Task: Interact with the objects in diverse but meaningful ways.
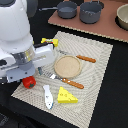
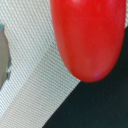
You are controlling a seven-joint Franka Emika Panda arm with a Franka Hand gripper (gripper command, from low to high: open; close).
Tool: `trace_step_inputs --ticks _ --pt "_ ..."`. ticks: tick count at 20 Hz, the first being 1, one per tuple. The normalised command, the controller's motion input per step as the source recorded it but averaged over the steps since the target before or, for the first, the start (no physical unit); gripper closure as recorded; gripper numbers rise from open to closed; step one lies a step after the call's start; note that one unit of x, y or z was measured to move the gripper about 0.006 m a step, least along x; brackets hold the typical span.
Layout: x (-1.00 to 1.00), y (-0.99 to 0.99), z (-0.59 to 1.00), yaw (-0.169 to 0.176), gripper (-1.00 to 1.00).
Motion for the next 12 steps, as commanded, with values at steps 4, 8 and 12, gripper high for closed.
trace_step_inputs --ticks 4,8,12 --pt "0.13 -0.15 -0.18 -0.005 -1.00" --pt "0.09 -0.18 -0.20 -0.006 1.00" --pt "0.04 -0.22 -0.24 -0.004 1.00"
